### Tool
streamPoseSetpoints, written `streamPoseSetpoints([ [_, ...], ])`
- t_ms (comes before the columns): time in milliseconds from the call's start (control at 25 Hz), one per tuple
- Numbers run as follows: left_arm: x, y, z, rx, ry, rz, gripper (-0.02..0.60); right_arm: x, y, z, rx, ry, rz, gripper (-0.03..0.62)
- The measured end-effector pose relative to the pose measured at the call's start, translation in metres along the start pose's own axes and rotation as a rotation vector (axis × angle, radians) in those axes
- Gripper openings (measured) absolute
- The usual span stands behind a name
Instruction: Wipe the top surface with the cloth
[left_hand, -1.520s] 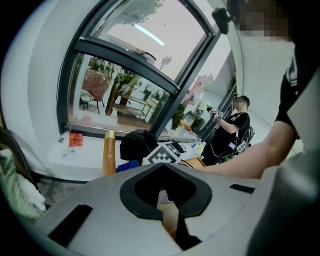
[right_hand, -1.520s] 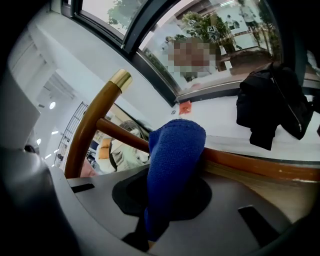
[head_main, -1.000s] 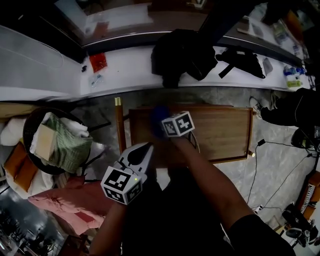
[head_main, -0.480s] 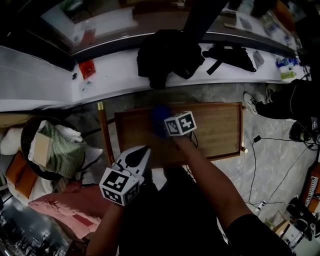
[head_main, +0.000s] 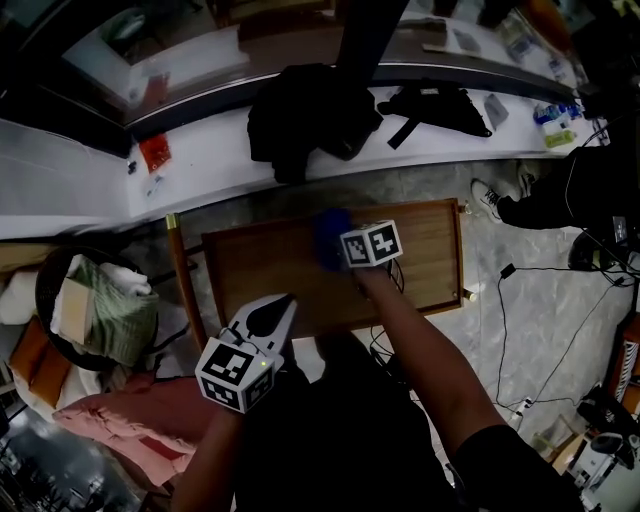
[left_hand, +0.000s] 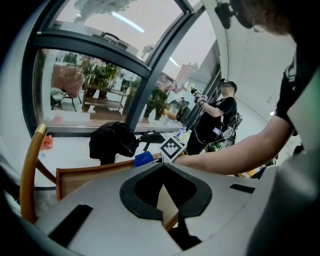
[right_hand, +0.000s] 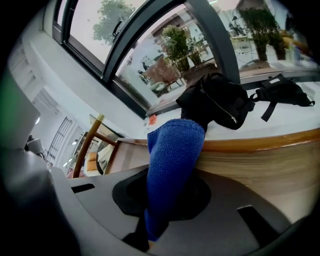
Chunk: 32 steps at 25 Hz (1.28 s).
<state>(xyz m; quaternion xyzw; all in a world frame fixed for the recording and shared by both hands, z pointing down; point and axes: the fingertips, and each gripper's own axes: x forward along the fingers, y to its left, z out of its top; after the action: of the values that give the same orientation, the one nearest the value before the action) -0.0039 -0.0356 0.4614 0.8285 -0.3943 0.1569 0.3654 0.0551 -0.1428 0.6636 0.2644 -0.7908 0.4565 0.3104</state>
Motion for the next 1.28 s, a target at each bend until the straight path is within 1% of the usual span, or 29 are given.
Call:
streamPoseSetpoints([
  [160, 0.010, -0.013, -0.005, 0.002, 0.004, -0.005, 0.009, -0.022, -0.027, -0.001, 0.016, -0.021, -0.028, 0.057],
  [320, 0.023, -0.032, -0.005, 0.020, 0.013, -0.027, 0.009, -0.048, -0.060, -0.001, 0.049, -0.046, -0.060, 0.057],
  [600, 0.039, -0.058, -0.004, 0.059, 0.038, -0.059, 0.009, -0.095, -0.125, 0.004, 0.106, -0.091, -0.151, 0.057],
  [720, 0.043, -0.063, -0.002, 0.067, 0.040, -0.061, 0.009, -0.112, -0.148, 0.007, 0.130, -0.097, -0.165, 0.057],
  [960, 0.042, -0.062, -0.005, 0.078, 0.050, -0.043, 0.009, -0.135, -0.179, 0.012, 0.134, -0.101, -0.212, 0.057],
  [1200, 0.038, -0.063, -0.009, 0.065, 0.053, -0.033, 0.009, -0.157, -0.208, 0.016, 0.128, -0.120, -0.304, 0.057],
  [1280, 0.038, -0.065, -0.012, 0.064, 0.055, -0.034, 0.009, -0.164, -0.216, 0.017, 0.120, -0.123, -0.349, 0.057],
])
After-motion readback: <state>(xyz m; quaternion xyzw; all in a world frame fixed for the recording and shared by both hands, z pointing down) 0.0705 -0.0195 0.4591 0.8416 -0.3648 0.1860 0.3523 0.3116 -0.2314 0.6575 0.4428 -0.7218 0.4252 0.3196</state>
